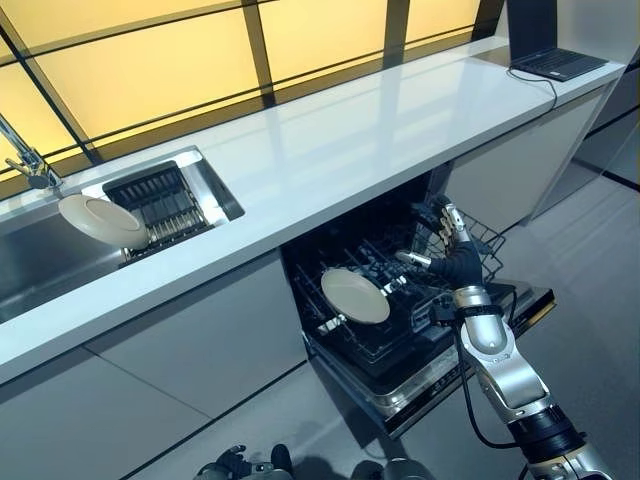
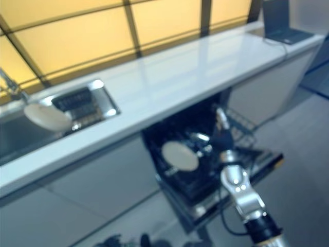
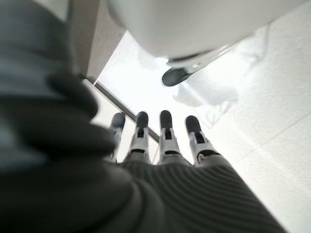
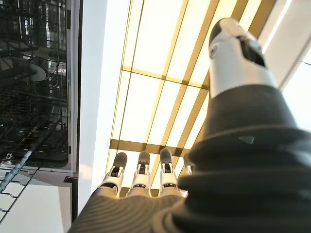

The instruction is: Take plates into dishwasher

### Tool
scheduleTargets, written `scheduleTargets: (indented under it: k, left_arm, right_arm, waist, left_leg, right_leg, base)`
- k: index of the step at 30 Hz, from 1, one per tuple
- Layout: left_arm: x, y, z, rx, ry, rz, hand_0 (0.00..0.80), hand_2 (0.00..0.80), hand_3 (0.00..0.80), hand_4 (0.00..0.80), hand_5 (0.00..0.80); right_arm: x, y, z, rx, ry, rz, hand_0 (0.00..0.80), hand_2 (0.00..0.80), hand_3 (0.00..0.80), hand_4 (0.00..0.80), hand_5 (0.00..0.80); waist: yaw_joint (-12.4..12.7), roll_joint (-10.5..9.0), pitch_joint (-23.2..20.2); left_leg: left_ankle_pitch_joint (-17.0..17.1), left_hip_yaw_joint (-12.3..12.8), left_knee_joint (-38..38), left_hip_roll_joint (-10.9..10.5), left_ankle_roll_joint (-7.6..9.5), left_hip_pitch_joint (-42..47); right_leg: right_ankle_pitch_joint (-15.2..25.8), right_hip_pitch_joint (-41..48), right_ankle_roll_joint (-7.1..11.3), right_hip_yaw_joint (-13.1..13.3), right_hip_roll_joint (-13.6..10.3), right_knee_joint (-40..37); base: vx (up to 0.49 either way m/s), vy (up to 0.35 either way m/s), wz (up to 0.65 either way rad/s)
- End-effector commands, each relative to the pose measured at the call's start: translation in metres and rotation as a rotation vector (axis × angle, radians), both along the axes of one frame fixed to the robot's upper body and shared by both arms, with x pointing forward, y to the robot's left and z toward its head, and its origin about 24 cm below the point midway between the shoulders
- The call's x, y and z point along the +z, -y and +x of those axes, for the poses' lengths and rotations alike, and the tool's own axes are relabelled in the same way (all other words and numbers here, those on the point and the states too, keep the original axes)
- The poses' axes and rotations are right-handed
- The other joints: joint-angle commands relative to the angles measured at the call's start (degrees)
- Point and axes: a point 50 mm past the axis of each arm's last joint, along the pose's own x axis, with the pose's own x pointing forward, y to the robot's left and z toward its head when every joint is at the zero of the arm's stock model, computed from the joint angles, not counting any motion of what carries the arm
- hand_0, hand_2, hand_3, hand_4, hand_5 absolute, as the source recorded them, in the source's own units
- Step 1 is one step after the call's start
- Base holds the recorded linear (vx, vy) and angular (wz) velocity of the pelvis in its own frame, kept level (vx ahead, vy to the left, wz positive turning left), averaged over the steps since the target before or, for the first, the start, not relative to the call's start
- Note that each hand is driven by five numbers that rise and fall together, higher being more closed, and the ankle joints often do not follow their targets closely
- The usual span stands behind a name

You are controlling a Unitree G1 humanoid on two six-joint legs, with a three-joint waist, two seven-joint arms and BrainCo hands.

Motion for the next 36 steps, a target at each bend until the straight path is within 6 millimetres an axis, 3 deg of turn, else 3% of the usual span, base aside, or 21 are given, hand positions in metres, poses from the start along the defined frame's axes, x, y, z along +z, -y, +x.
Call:
scheduleTargets:
  k: [1,6,12,14,15,19,23,26,27,29,32,34,36]
  left_arm:
    - [0.005,-0.014,0.014,0.062,0.036,0.027,0.0,0.0,0.0,0.0,0.0]
    - [0.005,-0.014,0.012,0.079,0.046,0.019,0.0,0.0,0.0,0.0,0.0]
    - [0.003,-0.021,-0.001,0.051,0.002,0.036,0.0,0.0,0.0,0.0,0.0]
    - [0.002,-0.025,-0.007,0.052,-0.017,0.043,0.0,0.0,0.0,0.0,0.0]
    - [0.002,-0.025,-0.007,0.052,-0.017,0.043,0.0,0.0,0.0,0.0,0.0]
    - [-0.001,-0.031,-0.024,0.067,-0.066,0.059,0.0,0.0,0.0,0.0,0.0]
    - [-0.002,-0.033,-0.03,0.076,-0.076,0.055,0.0,0.0,0.0,0.0,0.0]
    - [-0.001,-0.035,-0.029,0.083,-0.074,0.058,0.0,0.0,0.0,0.0,0.0]
    - [0.0,-0.039,-0.029,0.084,-0.076,0.068,0.0,0.0,0.0,0.0,0.0]
    - [0.002,-0.045,-0.027,0.072,-0.074,0.079,0.0,0.0,0.0,0.0,0.0]
    - [0.004,-0.05,-0.02,0.037,-0.07,0.094,0.0,0.0,0.0,0.0,0.0]
    - [0.005,-0.049,-0.014,-0.016,-0.059,0.102,0.0,0.0,0.0,0.0,0.0]
    - [0.007,-0.048,-0.005,-0.086,-0.043,0.114,0.0,0.0,0.0,0.0,0.0]
  right_arm:
    - [0.052,-0.006,0.001,0.074,0.253,0.052,0.0,0.0,0.0,0.0,0.0]
    - [0.07,-0.015,0.004,0.119,0.323,-0.003,0.0,0.0,0.0,0.0,0.0]
    - [0.09,-0.02,0.006,0.121,0.4,-0.089,0.0,0.0,0.0,0.0,0.0]
    - [0.093,-0.021,0.007,0.117,0.41,-0.113,0.0,0.0,0.0,0.0,0.0]
    - [0.093,-0.021,0.007,0.117,0.41,-0.113,0.0,0.0,0.0,0.0,0.0]
    - [0.097,-0.023,0.011,0.127,0.413,-0.16,0.0,0.0,0.0,0.0,0.0]
    - [0.099,-0.021,0.014,0.121,0.389,-0.209,0.0,0.0,0.0,0.0,0.0]
    - [0.1,-0.019,0.018,0.117,0.386,-0.227,0.0,0.0,0.0,0.0,0.0]
    - [0.104,-0.02,0.022,0.104,0.395,-0.233,0.0,0.0,0.0,0.0,0.0]
    - [0.11,-0.02,0.027,0.087,0.409,-0.236,0.0,0.0,0.0,0.0,0.0]
    - [0.119,-0.015,0.032,0.053,0.429,-0.242,0.0,0.0,0.0,0.0,0.0]
    - [0.121,-0.006,0.032,0.037,0.433,-0.23,0.0,0.0,0.0,0.0,0.0]
    - [0.12,0.002,0.032,0.005,0.432,-0.232,0.0,0.0,0.0,0.0,0.0]
  waist:
    - [-1.56,-4.51,1.85]
    - [-0.37,-4.09,2.41]
    - [0.98,-3.57,2.39]
    - [1.21,-3.56,2.34]
    - [1.21,-3.56,2.34]
    - [3.49,-4.36,1.84]
    - [3.86,-4.8,1.4]
    - [4.64,-5.19,0.79]
    - [5.86,-5.7,0.15]
    - [7.07,-6.25,-0.62]
    - [7.3,-6.47,-1.11]
    - [6.49,-6.25,-1.1]
    - [5.63,-6.17,-0.94]
  left_leg:
    - [-6.43,0.93,-0.54,-2.28,-2.55,1.46]
    - [-4.63,5.07,1.62,-1.41,-4.47,1.03]
    - [-2.11,13.59,2.92,-0.25,-6.57,0.21]
    - [-1.81,15.3,3.5,0.12,-6.9,0.17]
    - [-1.81,15.3,3.5,0.12,-6.9,0.17]
    - [-5.27,11.16,3.53,-0.65,-5.33,1.17]
    - [-6.31,14.34,2.47,-0.49,-5.15,2.26]
    - [-10.88,14.14,2.04,-2.23,-2.76,2.26]
    - [-12.64,11.5,2.18,-3.98,-1.25,1.94]
    - [-13.92,9.17,1.92,-6.1,0.35,2.05]
    - [-15.2,6.68,1.21,-8.98,3.04,3.05]
    - [-16.14,4.9,-0.21,-10.89,5.4,4.64]
    - [-16.77,2.46,-0.95,-12.56,6.87,5.96]
  right_leg:
    - [-0.06,9.23,-3.28,1.02,4.53,-14.52]
    - [1.41,11.5,-2.91,-2.8,3.84,-17.61]
    - [2.09,13.91,-2.9,-9.7,2.88,-19.76]
    - [1.72,14.41,-3.14,-11.05,2.75,-19.76]
    - [1.72,14.41,-3.14,-11.05,2.75,-19.76]
    - [1.42,15.23,-2.58,-11.02,1.57,-19.79]
    - [1.8,17.01,-1.7,-13.73,0.66,-21.46]
    - [2.53,17.61,0.29,-14.76,-0.66,-21.57]
    - [2.95,18.2,2.2,-14.65,-1.7,-21.6]
    - [3.37,18.55,4.42,-14.83,-3.21,-20.85]
    - [9.95,14.58,7.16,-14.04,-8.34,-10.39]
    - [14.02,10.4,8.14,-11.64,-12.2,1.8]
    - [17.0,6.72,8.46,-7.88,-13.6,10.18]
  base:
    - [-0.062,-0.056,0.07]
    - [-0.075,-0.036,0.25]
    - [0.016,0.038,0.44]
    - [0.082,0.079,0.59]
    - [0.103,0.113,0.73]
    - [0.201,0.215,0.48]
    - [0.296,0.303,0.29]
    - [0.327,0.356,0.48]
    - [0.416,0.407,0.33]
    - [0.478,0.475,0.26]
    - [0.388,0.498,0.46]
    - [0.356,0.453,0.49]
    - [0.276,0.274,0.56]
